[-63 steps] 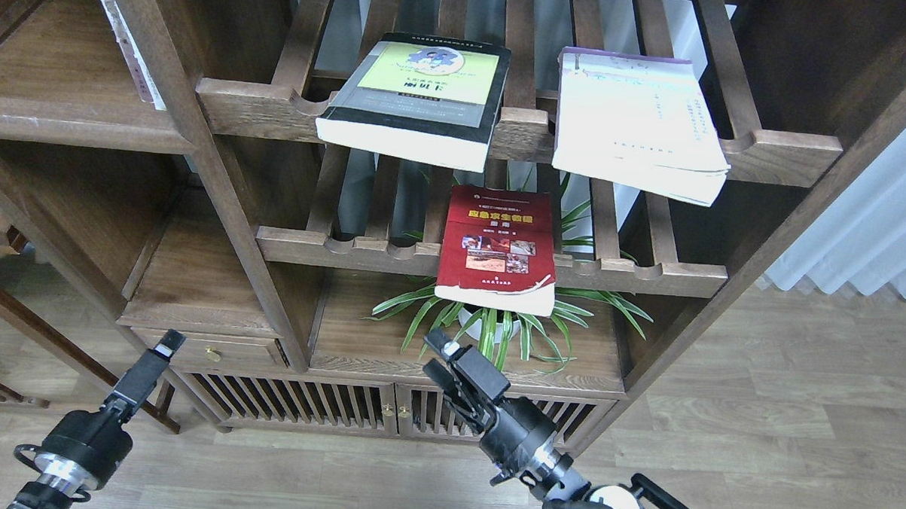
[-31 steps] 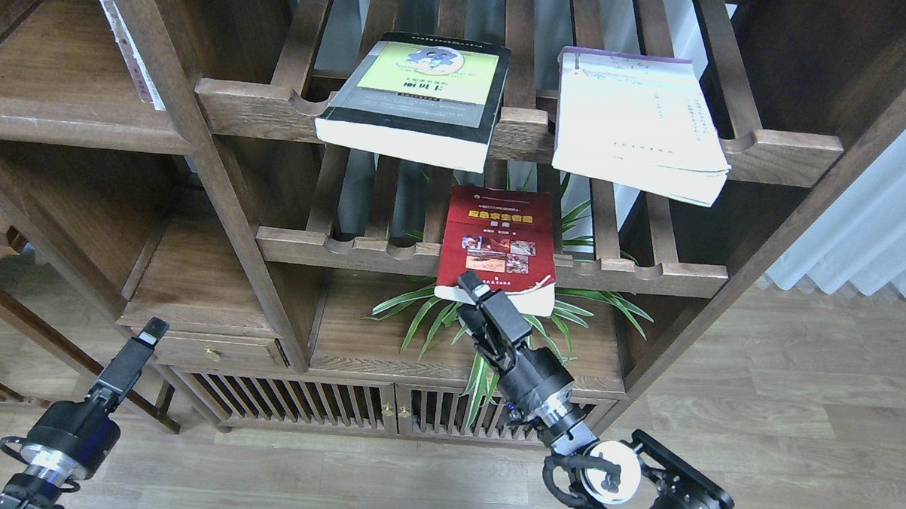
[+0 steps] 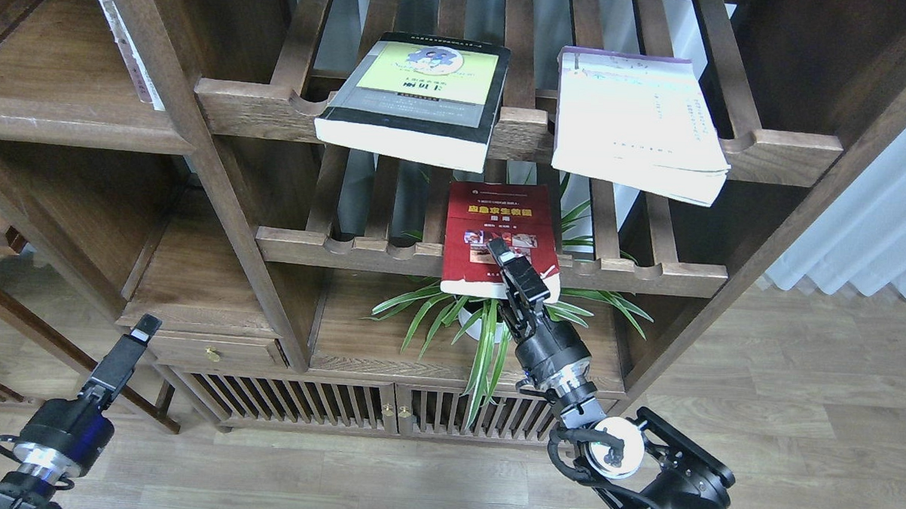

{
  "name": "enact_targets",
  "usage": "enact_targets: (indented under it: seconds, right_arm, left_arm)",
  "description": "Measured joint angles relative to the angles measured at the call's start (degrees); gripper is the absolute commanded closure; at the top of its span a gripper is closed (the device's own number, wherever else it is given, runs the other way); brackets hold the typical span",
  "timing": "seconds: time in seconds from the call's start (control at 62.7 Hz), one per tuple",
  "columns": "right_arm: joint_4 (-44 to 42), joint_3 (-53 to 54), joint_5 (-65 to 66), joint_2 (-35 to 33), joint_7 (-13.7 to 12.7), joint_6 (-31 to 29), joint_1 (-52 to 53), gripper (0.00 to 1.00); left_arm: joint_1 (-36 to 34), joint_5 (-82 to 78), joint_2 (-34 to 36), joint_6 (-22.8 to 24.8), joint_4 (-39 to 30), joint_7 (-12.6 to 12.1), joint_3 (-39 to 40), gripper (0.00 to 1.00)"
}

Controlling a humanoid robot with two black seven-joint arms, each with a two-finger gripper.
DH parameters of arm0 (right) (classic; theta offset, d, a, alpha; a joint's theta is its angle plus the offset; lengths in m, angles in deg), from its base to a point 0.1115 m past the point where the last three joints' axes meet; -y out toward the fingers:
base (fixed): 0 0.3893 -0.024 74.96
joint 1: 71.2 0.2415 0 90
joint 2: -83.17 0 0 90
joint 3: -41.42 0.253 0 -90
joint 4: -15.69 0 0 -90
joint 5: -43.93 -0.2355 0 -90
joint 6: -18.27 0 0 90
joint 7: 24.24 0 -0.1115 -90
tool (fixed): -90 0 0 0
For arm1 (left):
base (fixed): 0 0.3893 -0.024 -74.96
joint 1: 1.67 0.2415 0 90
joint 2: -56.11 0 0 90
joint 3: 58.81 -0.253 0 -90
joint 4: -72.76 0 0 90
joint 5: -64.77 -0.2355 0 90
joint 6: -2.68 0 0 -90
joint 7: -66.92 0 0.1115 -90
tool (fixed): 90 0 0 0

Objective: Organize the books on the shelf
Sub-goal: 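Grasp the red book's top edge with the right gripper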

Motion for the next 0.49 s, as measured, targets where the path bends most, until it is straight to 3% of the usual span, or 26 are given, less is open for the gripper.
enact_targets:
  seconds: [0.159, 0.494]
  right_arm:
    - [0.14, 0.53, -1.56, -0.01, -0.21, 0.0, -1.24, 0.94]
    - [2.21, -1.14, -1.03, 0.0, -1.47, -0.05, -4.96, 0.95]
  left_arm:
    - [-0.02, 0.0, -0.03, 0.0, 0.11, 0.0, 0.0, 0.0]
    - [-0.39, 0.03, -0.03, 0.0, 0.11, 0.0, -0.14, 0.0]
